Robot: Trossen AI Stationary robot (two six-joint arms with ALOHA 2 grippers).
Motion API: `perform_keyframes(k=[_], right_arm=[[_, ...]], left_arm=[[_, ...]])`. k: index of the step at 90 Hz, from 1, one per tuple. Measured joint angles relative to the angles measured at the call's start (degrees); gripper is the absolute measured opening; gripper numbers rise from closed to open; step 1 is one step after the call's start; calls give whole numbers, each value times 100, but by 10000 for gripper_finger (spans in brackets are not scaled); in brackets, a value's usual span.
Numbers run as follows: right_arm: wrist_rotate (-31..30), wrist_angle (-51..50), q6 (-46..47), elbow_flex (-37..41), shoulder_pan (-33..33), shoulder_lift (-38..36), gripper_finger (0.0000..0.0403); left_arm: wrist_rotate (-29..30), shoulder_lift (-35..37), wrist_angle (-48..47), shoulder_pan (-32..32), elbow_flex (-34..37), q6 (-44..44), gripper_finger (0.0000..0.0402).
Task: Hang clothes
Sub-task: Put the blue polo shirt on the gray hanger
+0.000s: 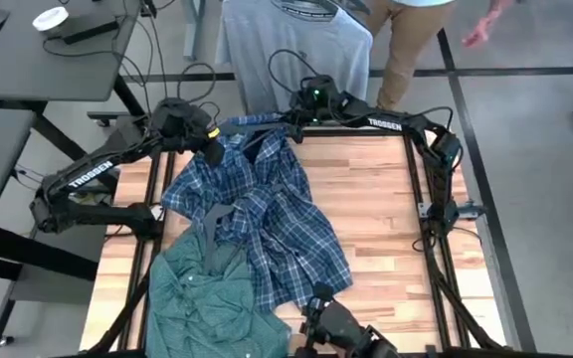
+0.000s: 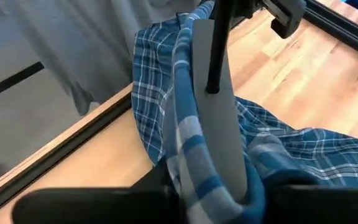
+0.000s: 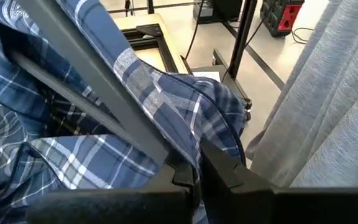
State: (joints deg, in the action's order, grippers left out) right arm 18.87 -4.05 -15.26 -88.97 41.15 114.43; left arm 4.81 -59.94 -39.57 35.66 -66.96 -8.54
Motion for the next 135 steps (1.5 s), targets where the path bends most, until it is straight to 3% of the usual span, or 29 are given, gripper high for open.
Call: perform_keyframes(k=[8, 23, 37, 66, 101, 135], right_arm=[[-14, 7, -69, -3, 13, -7, 0], [9, 8, -90, -4, 9, -14, 0], [5, -24, -91, -2, 9, -15, 0], [5, -157, -313, -1, 9, -13, 0], [36, -193, -337, -7, -2, -10, 0], [110, -603, 42, 50, -120, -511, 0]], left_arm=[[81, 67, 330, -39, -7, 55, 27], [122, 70, -249, 57, -284, 186, 27], [-338, 70, 401, 20, -291, 296, 27], [-475, 92, 644, -25, -355, 682, 26], [1245, 223, 439, -50, -356, 823, 26], [860, -210, 2, -31, -413, 755, 26]])
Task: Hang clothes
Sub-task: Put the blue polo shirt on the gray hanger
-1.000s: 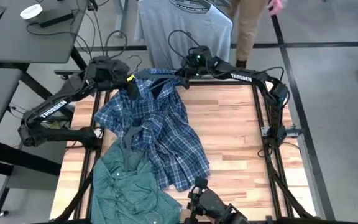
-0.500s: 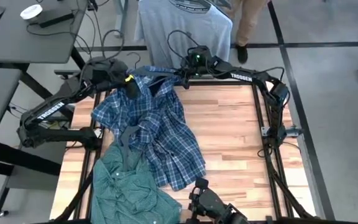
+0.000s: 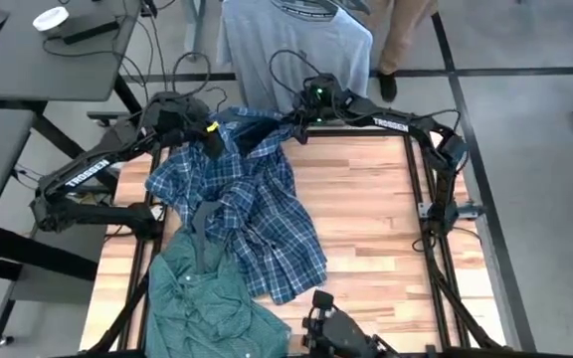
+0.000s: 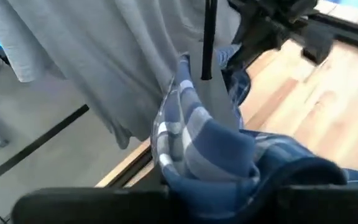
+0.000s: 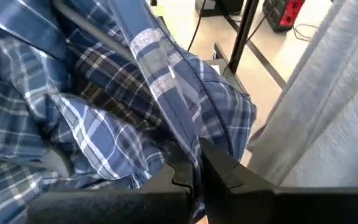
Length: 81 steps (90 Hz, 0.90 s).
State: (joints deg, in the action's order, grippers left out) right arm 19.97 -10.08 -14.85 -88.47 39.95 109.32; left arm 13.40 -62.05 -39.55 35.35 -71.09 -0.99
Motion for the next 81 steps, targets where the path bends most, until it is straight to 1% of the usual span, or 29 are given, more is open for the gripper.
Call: perform_keyframes(k=[6, 20, 25, 34, 42, 51, 58, 63, 67, 77, 81], right_arm=[[48, -46, 133, 5, -128, -300, 0], [192, -131, -85, -13, -668, -1001, 0], [182, -160, -100, -17, -843, -1098, 0], [104, -330, 140, -17, -1076, -1089, 0], [77, -427, 369, -17, -1219, -1048, 0], [3, -512, 522, -25, -1360, -1051, 4], [0, -693, 618, -28, -1389, -1117, 21], [-68, -903, 626, -64, -1356, -1191, 42], [-83, -1120, 626, -189, -1324, -1261, 61], [-89, -1527, 622, -630, -1233, -1464, 113], [-93, -1633, 596, -834, -1202, -1534, 134]], left_arm=[[116, -140, -125, 9, 2, -44, 26], [495, -334, 291, 37, 2, -175, 26], [535, -351, 449, 94, 11, -217, 26], [563, -340, 843, 147, 11, -218, 26], [529, -311, 1294, 158, 23, -41, 26], [187, -217, 1651, 153, -55, 288, 26], [-105, -218, 1637, 151, -322, 484, 26], [-406, -221, 1476, 156, -545, 666, 26], [-763, -222, 1388, 163, -715, 859, 26], [-1610, -216, 1079, 163, -1108, 1155, 26], [-1856, -223, 881, 159, -1223, 1205, 26]])
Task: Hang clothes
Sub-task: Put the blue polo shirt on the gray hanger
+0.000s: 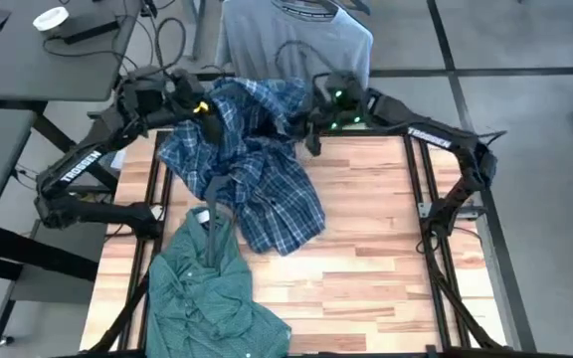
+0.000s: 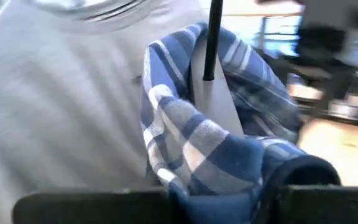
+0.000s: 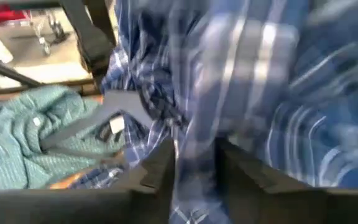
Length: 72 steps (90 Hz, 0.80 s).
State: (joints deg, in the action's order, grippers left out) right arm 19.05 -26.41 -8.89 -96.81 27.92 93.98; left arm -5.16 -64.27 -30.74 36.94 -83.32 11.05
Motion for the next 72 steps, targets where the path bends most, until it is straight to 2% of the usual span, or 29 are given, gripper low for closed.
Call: perform_keyframes(k=[15, 27, 42, 50, 72], right_arm=[[-13, -86, -443, -612, -10, -290, 199], [-191, -195, -1195, -794, -40, -551, 224], [-280, -1124, -1193, -761, -5, -534, 224], [-290, -1239, -1191, -764, -38, -540, 220], [-149, -1316, -1066, -779, -309, -538, 192]], left_arm=[[-512, -22, -614, -4, -350, 287, 26], [-1015, -17, -751, -2, -610, 378, 26], [-1792, -11, -701, -8, -943, 355, 26], [-2189, -11, -703, -6, -969, 196, 26], [-2435, -24, -687, -8, -967, 106, 26]])
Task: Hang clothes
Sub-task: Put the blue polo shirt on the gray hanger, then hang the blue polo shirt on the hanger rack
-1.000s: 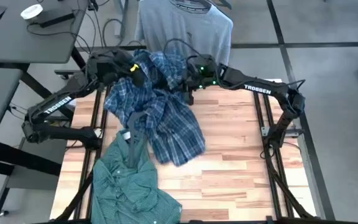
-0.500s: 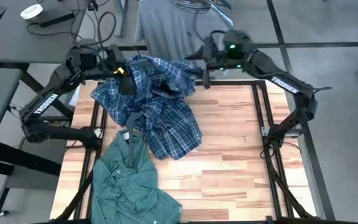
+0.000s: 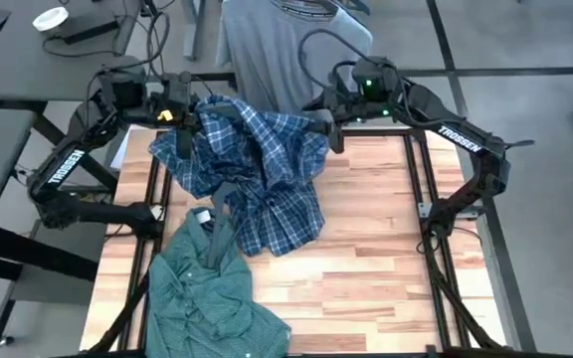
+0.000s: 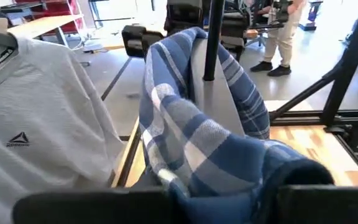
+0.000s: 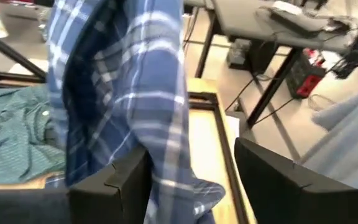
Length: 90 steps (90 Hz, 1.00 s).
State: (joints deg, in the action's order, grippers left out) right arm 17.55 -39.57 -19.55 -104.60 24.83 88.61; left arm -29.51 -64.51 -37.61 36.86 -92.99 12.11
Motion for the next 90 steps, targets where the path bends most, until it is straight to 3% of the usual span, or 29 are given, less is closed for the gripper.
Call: perform_keyframes(k=[8, 20, 23, 32, 48, 55, 64, 90], right_arm=[[27, 15, 37, -2, -149, 58, 154], [26, 94, 24, 4, -193, 78, 37], [57, 116, 22, 4, -170, 74, 23], [52, 143, 150, 4, -31, 47, 21], [33, -19, 257, 11, 289, -111, 20], [23, -58, 336, 11, 442, -255, 20], [27, -33, 447, 9, 609, -362, 20], [43, -223, 472, 9, 690, -362, 20]], left_arm=[[-3, 0, 121, -1, 2, -76, 26], [-63, 2, 109, -4, 2, -100, 27], [-61, 2, 115, -7, 2, -25, 33], [171, 2, -126, -2, 2, -28, 63], [2042, 5, -1426, -2, 2, 88, 103], [2525, 3, -1960, 2, 4, 204, 108], [2628, 87, -1986, 0, 4, 219, 108], [2722, 224, -941, -2, -10, 595, 108]])
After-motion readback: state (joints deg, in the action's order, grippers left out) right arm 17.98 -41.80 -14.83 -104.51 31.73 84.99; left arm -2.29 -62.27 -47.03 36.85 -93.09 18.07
